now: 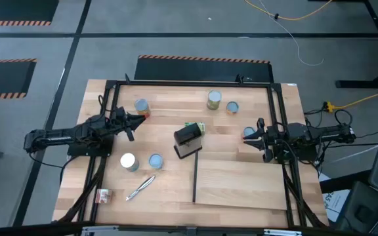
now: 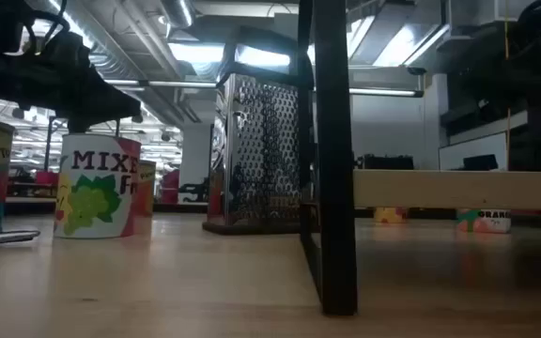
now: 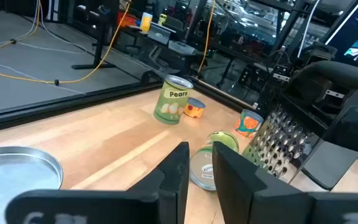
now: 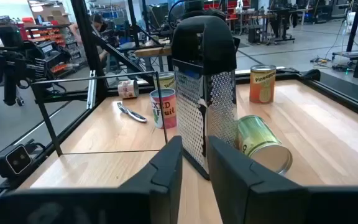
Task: Pick and place cans onto a shelf
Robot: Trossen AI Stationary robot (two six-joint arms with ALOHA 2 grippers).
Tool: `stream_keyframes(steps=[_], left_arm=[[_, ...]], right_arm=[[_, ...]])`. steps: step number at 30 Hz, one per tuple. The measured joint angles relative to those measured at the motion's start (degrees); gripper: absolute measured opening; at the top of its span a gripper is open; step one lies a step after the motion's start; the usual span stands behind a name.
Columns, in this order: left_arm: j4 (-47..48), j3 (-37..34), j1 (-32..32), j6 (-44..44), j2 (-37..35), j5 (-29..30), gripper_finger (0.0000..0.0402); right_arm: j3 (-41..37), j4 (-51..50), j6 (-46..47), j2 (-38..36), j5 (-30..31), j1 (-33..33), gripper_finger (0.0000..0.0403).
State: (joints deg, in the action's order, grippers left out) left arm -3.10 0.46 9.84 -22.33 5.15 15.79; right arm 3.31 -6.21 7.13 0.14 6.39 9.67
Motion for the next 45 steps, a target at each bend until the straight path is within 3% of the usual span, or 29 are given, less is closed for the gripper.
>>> stream_keyframes(steps=[45], left_arm=[[-0.2,0.0,0.0,1.7,0.0,0.0,0.0064]], right_arm=[[0.0,0.0,-0.1,0.0,0.0,0.0,0.0079]])
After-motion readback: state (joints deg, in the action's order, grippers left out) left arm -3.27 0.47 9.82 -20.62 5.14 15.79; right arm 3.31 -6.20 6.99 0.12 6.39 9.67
